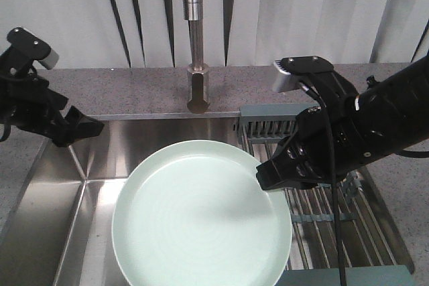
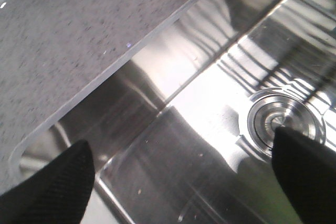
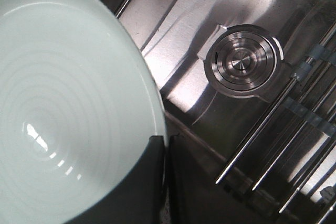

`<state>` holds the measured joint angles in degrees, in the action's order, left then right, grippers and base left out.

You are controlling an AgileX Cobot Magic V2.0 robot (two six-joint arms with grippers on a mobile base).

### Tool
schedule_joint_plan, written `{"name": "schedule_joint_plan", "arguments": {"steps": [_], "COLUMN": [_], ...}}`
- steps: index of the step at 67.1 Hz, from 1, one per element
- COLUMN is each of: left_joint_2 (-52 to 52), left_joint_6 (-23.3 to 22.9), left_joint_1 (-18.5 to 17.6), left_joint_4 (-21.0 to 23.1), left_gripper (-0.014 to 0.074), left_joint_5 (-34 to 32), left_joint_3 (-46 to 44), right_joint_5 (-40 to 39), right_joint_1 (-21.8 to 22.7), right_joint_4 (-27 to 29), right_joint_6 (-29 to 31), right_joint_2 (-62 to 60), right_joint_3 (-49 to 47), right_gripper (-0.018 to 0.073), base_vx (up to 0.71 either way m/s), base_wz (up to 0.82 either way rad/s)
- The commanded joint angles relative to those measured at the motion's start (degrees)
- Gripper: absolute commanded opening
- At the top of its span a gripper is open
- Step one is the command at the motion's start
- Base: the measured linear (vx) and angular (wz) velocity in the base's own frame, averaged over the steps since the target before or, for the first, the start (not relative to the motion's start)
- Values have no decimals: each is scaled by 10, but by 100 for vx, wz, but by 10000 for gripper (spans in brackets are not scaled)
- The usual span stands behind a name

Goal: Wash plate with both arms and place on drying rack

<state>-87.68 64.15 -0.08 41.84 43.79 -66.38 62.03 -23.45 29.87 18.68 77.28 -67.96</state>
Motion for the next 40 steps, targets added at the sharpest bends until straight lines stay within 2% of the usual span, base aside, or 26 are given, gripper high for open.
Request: {"name": "schedule_joint_plan", "arguments": {"steps": [1, 9, 16, 32, 40], "left_joint_2": [-16, -57, -95, -175, -209], "left_joint_6": [81, 153, 186, 233, 234], "left_joint_1": [-4, -4, -4, -4, -4], "left_joint_4": [88, 149, 190, 230, 241], "left_gripper": [627, 627, 627, 624, 621], "left_joint_5": [22, 52, 81, 144, 159], "left_joint_3": [-45, -79, -115, -205, -250], "right_joint_5": [-17, -17, -17, -17, -17], "right_joint_1": [2, 2, 2, 2, 2], "right_joint_4": [21, 21, 21, 21, 21], "right_joint_6": [3, 3, 3, 3, 3], "right_joint_2": [-18, -18, -18, -18, -18], "right_joint_3": [-14, -14, -14, -14, -14], "right_gripper": [-1, -1, -1, -1, -1], "base_vx": [0, 0, 0, 0, 0], "base_wz": [0, 0, 0, 0, 0]}}
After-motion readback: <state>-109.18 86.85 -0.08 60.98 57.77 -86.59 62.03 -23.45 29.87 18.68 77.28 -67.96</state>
